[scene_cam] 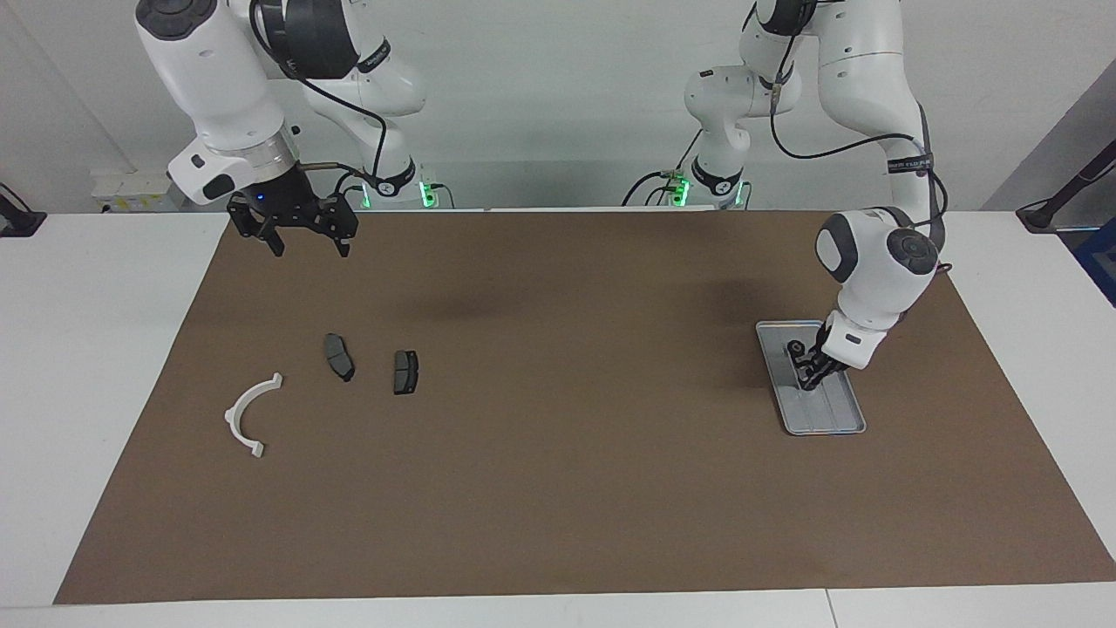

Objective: Pick bearing gear from pile to tray

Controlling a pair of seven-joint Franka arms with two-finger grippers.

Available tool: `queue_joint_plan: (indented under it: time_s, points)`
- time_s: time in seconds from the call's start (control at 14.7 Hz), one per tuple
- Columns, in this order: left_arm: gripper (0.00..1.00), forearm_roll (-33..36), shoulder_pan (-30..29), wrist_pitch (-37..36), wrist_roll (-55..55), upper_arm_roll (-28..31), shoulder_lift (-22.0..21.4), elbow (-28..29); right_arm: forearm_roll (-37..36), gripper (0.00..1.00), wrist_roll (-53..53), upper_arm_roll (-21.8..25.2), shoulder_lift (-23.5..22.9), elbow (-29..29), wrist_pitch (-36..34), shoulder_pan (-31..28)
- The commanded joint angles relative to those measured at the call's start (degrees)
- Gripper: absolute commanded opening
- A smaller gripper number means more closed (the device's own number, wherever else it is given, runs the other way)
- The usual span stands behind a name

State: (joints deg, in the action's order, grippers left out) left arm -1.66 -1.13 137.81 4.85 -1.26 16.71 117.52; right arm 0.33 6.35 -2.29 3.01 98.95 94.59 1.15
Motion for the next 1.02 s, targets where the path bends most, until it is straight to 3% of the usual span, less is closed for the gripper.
queue_joint_plan:
  time_s: [0.0,0.2,0.27,0.34,0.41,0.68,0.82,0.95]
  points:
    - [0.0,-0.8,-0.27,3.25,-1.16,-0.05,-0.8,2.89,-0.86,1.0,0.69,-0.08,-0.2,-0.51,0.25,-0.1]
    - [0.0,-0.8,-0.27,2.99,-1.16,-0.05,-0.8,2.89,-0.94,1.0,0.69,-0.08,-0.2,-0.51,0.25,-0.19]
    - [0.59,-0.8,-0.27,2.3,-1.16,-0.05,-0.8,2.55,-0.94,1.0,0.77,-0.08,-0.2,-0.51,0.42,-0.19]
    - [0.93,-0.8,-0.1,1.16,-1.25,-0.05,-1.06,2.19,-0.94,1.0,0.69,-0.08,-0.2,-0.51,0.69,-0.19]
    - [1.0,-0.8,-0.19,-0.68,-1.25,0.03,-1.42,1.58,-0.94,1.0,0.69,-0.08,-0.2,-0.51,0.77,-0.1]
    - [1.0,-0.72,-0.19,-11.83,-1.16,0.03,-4.4,-4.56,-1.38,1.0,0.69,-0.08,-0.2,-0.42,0.78,-0.1]
    - [1.0,-0.72,0.6,-15.89,-0.29,0.03,-8.51,-5.89,-1.82,1.0,0.69,-0.08,-0.2,-0.42,0.78,-0.1]
    - [1.0,-0.72,0.52,-22.2,1.47,0.03,-15.27,-6.77,-2.17,1.0,0.69,-0.08,-0.2,-0.42,0.78,-0.1]
